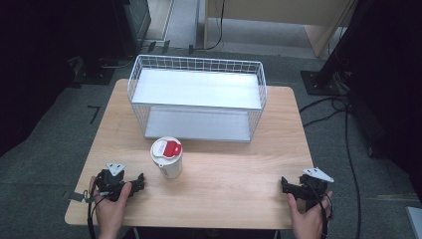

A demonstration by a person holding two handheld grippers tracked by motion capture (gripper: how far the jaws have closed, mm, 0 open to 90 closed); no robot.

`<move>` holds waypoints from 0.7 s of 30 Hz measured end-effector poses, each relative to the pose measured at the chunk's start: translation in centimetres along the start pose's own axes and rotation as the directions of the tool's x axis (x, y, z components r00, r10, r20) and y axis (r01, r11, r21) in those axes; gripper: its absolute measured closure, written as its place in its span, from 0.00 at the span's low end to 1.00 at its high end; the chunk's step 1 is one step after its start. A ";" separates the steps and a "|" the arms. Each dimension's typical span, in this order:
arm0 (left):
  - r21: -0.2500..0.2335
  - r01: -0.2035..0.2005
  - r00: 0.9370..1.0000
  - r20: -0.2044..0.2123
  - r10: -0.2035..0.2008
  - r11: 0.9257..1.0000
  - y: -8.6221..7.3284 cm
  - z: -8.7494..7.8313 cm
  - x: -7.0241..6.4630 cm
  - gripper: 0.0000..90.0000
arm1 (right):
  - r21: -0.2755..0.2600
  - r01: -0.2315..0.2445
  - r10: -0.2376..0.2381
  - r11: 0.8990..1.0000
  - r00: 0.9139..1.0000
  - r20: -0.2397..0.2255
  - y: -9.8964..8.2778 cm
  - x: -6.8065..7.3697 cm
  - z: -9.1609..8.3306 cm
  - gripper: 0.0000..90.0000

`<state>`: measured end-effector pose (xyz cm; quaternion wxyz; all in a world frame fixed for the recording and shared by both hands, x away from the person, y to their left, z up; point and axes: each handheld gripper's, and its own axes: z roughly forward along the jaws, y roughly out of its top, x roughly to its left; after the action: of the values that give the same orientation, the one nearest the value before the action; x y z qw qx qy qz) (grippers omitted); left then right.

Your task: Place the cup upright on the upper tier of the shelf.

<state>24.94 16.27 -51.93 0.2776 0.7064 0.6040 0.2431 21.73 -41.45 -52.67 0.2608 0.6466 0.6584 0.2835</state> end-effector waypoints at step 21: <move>-0.127 -0.007 0.990 0.136 0.024 0.992 -0.3 -2.5 -1.5 0.00 | 0.000 -0.003 0.003 1.000 1.000 0.001 0.0 0.2 0.0 0.00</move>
<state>22.83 15.09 -50.31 0.3606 0.7072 0.5613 0.2339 21.71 -41.28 -52.68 0.2609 0.6477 0.6572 0.2836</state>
